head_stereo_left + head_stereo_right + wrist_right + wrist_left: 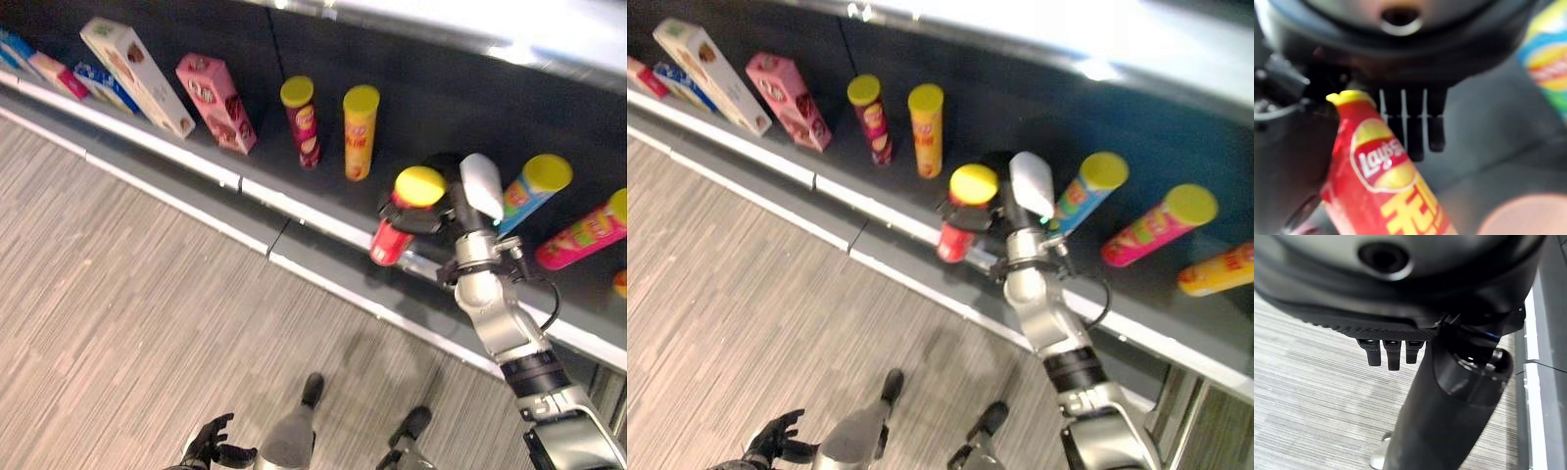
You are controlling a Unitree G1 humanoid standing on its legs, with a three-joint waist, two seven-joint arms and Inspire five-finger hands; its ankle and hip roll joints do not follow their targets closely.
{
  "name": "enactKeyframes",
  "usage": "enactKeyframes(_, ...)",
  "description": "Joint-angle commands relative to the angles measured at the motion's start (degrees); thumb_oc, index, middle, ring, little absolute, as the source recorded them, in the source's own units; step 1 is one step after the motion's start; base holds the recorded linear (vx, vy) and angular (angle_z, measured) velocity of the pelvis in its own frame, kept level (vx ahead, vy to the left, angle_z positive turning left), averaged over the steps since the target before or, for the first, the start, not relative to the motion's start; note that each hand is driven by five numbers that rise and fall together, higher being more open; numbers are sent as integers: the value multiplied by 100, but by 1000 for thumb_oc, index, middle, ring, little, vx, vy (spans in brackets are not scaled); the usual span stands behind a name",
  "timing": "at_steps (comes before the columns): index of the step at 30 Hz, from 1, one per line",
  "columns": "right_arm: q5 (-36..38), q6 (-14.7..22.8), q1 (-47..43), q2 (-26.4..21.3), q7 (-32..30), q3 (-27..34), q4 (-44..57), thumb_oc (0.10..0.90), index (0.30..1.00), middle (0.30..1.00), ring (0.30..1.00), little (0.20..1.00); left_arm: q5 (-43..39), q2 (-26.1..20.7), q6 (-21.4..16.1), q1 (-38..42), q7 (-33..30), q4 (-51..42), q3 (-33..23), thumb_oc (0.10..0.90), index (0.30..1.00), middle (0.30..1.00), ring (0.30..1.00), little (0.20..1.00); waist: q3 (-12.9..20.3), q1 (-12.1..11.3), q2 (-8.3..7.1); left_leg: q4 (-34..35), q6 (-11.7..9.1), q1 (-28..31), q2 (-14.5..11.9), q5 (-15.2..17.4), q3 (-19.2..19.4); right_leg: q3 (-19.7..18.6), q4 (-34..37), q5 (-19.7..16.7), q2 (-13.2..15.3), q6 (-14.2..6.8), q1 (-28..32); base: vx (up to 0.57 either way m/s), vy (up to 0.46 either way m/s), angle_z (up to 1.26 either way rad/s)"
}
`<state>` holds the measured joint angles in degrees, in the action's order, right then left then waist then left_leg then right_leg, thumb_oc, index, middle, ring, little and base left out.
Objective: Put the goods on the table back onto the shelves and tidy them up.
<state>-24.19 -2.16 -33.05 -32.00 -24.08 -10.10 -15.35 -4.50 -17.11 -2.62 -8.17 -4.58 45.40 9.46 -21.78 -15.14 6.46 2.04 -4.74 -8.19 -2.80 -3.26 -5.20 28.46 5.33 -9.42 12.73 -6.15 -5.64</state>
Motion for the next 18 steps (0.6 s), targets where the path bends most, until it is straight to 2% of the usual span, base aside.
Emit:
enactKeyframes(1, -248, 325, -827, -236, -813, 87, 600, 400, 300, 300, 300, 300, -143, -591, -343, 138, -235, -30, 303, 800, 900, 900, 900, 900, 402, 15, -256, 10, -79, -344, -106, 79, 297, -154, -446, 322, 680, -596, 190, -57, 37, 11)
enactKeyframes(7, -288, 221, -1381, -634, -1145, 70, 219, 400, 300, 300, 300, 300, -280, -586, -440, 342, -294, -152, 482, 800, 900, 900, 900, 900, 268, -50, -151, 10, -75, -652, -20, -4, 174, -78, -466, 280, 756, -613, -12, -20, 24, 13)
enactKeyframes(13, -369, 90, -1614, -926, -1361, 71, 24, 400, 300, 300, 300, 300, -220, -558, -444, 478, -335, -91, 600, 800, 900, 900, 900, 900, 268, -64, -202, 53, -63, -809, 42, -28, 78, -23, -416, 247, 781, -645, -89, 21, 5, 23)
enactKeyframes(18, -335, 25, -1988, -1115, -1499, -161, -426, 400, 300, 300, 300, 300, -274, -602, -503, 546, -383, -189, 684, 800, 900, 900, 900, 900, 209, -103, -232, 29, -65, -929, 69, -28, 25, -9, -402, 236, 780, -647, -152, 0, -7, 10)
